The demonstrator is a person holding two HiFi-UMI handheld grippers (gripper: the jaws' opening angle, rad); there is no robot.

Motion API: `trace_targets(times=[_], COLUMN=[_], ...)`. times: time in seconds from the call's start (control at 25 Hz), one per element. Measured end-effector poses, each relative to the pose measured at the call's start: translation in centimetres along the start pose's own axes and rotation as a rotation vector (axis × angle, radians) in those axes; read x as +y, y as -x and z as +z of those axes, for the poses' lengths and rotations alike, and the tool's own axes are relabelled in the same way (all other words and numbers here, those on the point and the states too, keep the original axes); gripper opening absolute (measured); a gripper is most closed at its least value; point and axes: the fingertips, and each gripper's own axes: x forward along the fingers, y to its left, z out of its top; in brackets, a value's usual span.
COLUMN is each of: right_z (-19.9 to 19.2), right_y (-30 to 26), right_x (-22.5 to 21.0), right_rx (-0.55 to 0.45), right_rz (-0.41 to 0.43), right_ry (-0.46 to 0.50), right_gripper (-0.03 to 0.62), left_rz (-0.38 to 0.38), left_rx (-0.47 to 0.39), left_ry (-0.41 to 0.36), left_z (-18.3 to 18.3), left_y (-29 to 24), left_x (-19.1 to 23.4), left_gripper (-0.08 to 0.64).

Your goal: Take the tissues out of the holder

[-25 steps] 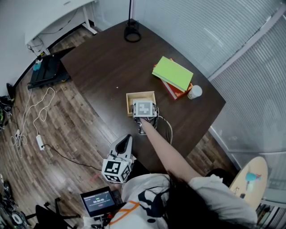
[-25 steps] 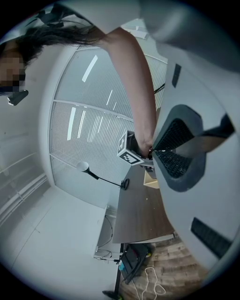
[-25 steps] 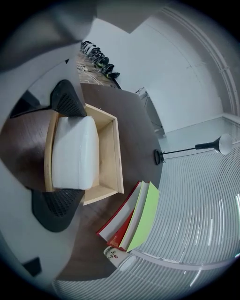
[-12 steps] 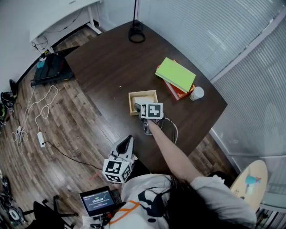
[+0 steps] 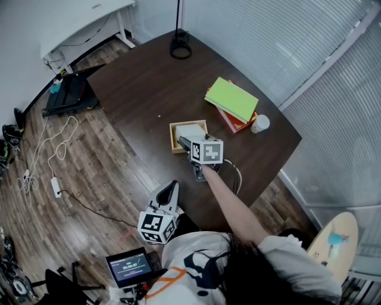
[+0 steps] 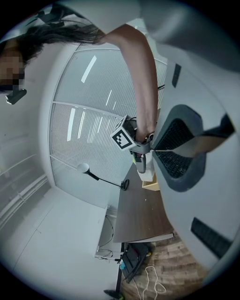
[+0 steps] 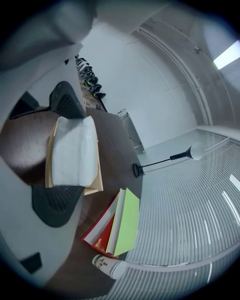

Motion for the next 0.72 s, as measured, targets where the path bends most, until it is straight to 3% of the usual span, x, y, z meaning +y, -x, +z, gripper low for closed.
trace_targets(times=[0.72], right_z=[1.6], right_y=[6.1], right_x=[0.4], right_rx=[-0.138], right_rz=[0.079], right_ry=[-0.039], right_gripper=[0.445], left_rz=[-0.028], left_rx=[0.020], left_ry=[-0.072], left_z=[0.9], left_y=[-1.6], left_x=[-1.1], left_gripper=[0.000])
